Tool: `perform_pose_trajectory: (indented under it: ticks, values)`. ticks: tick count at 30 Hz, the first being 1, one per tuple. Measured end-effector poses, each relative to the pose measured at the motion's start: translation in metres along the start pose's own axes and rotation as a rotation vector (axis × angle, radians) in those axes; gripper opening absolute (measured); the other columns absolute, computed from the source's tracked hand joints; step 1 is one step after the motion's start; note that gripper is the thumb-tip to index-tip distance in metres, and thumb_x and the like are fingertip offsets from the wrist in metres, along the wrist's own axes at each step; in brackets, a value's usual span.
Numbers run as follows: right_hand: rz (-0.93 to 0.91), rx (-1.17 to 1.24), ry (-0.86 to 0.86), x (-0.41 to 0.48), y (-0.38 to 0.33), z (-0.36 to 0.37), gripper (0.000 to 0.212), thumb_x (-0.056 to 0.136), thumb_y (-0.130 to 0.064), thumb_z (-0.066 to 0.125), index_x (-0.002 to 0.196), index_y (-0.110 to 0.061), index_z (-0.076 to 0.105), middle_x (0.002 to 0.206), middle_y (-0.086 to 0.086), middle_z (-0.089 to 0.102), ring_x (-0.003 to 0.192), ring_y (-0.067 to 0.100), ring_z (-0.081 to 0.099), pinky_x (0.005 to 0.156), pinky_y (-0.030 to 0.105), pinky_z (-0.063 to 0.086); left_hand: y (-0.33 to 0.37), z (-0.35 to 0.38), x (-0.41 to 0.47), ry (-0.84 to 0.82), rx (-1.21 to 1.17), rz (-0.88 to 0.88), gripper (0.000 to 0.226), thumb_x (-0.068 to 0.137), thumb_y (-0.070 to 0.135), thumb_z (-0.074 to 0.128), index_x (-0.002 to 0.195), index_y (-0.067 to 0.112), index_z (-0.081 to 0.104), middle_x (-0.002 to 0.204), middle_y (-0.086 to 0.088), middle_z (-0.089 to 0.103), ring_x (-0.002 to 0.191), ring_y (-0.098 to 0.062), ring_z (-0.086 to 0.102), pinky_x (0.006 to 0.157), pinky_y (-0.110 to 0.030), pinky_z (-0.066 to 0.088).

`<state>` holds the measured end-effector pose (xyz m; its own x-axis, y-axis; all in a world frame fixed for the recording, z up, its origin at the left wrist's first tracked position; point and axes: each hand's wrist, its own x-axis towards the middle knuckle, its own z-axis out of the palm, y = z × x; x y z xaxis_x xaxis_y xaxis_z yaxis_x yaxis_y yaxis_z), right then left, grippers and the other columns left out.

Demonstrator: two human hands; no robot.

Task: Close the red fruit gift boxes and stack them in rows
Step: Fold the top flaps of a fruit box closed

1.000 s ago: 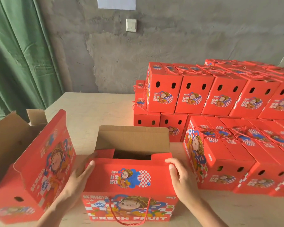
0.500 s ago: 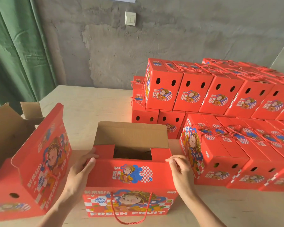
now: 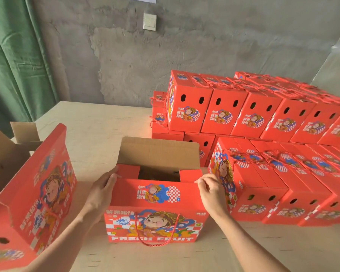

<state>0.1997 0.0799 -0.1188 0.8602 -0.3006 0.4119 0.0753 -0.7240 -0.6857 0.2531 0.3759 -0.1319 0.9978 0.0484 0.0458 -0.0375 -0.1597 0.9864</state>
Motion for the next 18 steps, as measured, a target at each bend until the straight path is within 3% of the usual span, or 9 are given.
perform_pose_trajectory:
  ticks: [3,6,11,15,18]
  values:
    - [0.013,-0.024,-0.038,0.006,0.001,-0.001,0.02,0.091,-0.005,0.056,0.077,0.006,0.068,0.088,0.009,0.058,0.08,0.017,0.055,0.073,0.017,0.035,0.009,0.002,0.011,-0.064,0.198,-0.015,0.033,0.101,0.024,0.038,0.131,0.018,0.052,0.105,-0.015,0.065,0.097,-0.042,0.062,0.08,-0.054,0.054]
    - [0.004,-0.045,-0.032,0.009,0.0,-0.001,0.021,0.09,-0.004,0.058,0.076,0.008,0.067,0.085,0.012,0.057,0.076,0.017,0.052,0.071,0.018,0.034,0.017,0.008,0.009,-0.003,0.31,0.019,0.039,0.1,0.022,0.038,0.136,0.013,0.048,0.088,-0.011,0.067,0.077,-0.039,0.065,0.064,-0.046,0.055]
    - [-0.018,-0.028,-0.013,0.007,0.002,0.0,0.024,0.091,-0.007,0.059,0.073,0.009,0.063,0.083,0.011,0.056,0.075,0.019,0.052,0.071,0.018,0.035,0.014,0.007,-0.002,0.072,0.329,0.065,0.038,0.097,0.031,0.048,0.126,0.008,0.056,0.074,0.004,0.058,0.065,-0.011,0.055,0.058,-0.028,0.047]
    - [-0.021,-0.033,0.016,0.007,0.004,0.001,0.025,0.089,-0.006,0.061,0.069,0.008,0.062,0.081,0.01,0.056,0.073,0.019,0.051,0.069,0.018,0.033,0.018,0.009,-0.001,0.122,0.375,0.087,0.026,0.097,0.026,0.048,0.104,0.005,0.062,0.077,-0.017,0.064,0.073,-0.032,0.062,0.061,-0.037,0.049]
    - [-0.025,-0.036,0.032,0.006,0.003,0.001,0.023,0.088,-0.003,0.061,0.068,0.008,0.061,0.08,0.009,0.055,0.072,0.018,0.05,0.068,0.017,0.031,0.019,0.009,-0.002,0.101,0.359,0.056,0.024,0.097,0.028,0.048,0.097,0.007,0.059,0.076,-0.018,0.064,0.073,-0.035,0.062,0.063,-0.043,0.05]
